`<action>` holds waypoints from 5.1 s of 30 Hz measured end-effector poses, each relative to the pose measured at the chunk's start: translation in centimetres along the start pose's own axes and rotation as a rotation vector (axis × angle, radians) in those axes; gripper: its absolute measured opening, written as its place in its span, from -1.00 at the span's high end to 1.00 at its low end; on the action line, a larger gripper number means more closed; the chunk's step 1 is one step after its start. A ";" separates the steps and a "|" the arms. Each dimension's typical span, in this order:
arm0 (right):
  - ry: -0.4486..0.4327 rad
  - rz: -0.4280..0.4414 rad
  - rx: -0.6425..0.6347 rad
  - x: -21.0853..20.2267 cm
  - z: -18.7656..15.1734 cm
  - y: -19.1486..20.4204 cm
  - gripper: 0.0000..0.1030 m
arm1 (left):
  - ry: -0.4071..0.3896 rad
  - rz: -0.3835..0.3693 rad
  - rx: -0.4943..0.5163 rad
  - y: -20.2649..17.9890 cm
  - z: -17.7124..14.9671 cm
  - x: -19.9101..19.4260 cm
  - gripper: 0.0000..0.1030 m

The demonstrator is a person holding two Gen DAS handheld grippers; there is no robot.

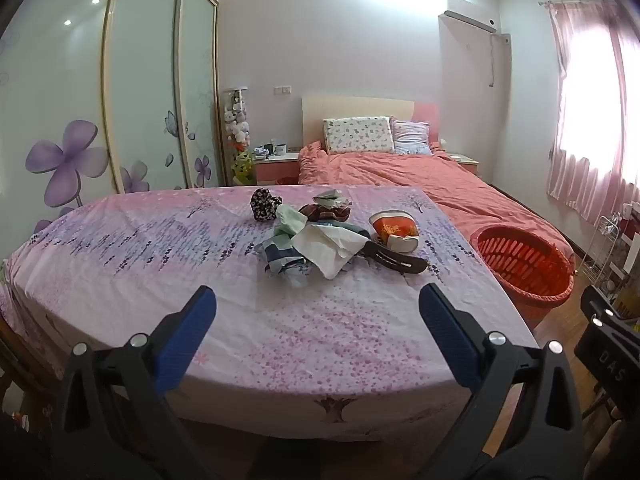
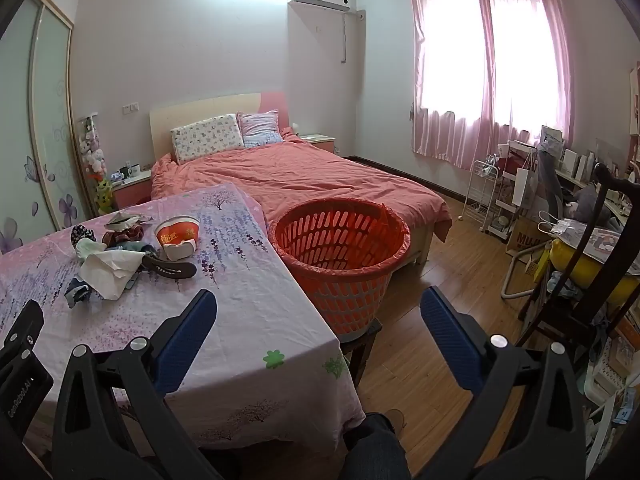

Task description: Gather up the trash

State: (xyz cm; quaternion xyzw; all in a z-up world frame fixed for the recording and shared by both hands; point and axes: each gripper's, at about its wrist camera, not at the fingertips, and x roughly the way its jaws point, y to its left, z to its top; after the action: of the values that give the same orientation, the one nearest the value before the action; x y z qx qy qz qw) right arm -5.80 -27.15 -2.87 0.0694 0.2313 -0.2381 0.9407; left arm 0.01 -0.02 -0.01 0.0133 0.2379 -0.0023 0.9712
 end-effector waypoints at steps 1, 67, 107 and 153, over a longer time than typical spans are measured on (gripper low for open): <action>-0.001 0.000 0.001 0.0 0.0 0.0 -0.96 | 0.000 0.000 -0.001 0.0 0.0 0.0 -0.92; 0.008 0.001 0.001 0.3 -0.3 -0.1 -0.96 | 0.006 0.000 -0.001 0.0 0.0 0.0 -0.92; 0.087 0.072 0.019 4.1 -0.1 0.7 -0.96 | 0.067 0.077 -0.086 4.1 0.8 5.5 -0.92; 0.376 0.546 -0.385 17.5 0.3 16.7 0.74 | 0.336 -0.115 -0.134 9.4 2.7 24.2 -0.27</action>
State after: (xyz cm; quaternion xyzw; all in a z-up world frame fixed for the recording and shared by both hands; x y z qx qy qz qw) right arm 16.01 -19.85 -10.45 -0.0070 0.4133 0.0857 0.9065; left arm 22.77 9.35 -8.57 -0.0649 0.3965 -0.0399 0.9149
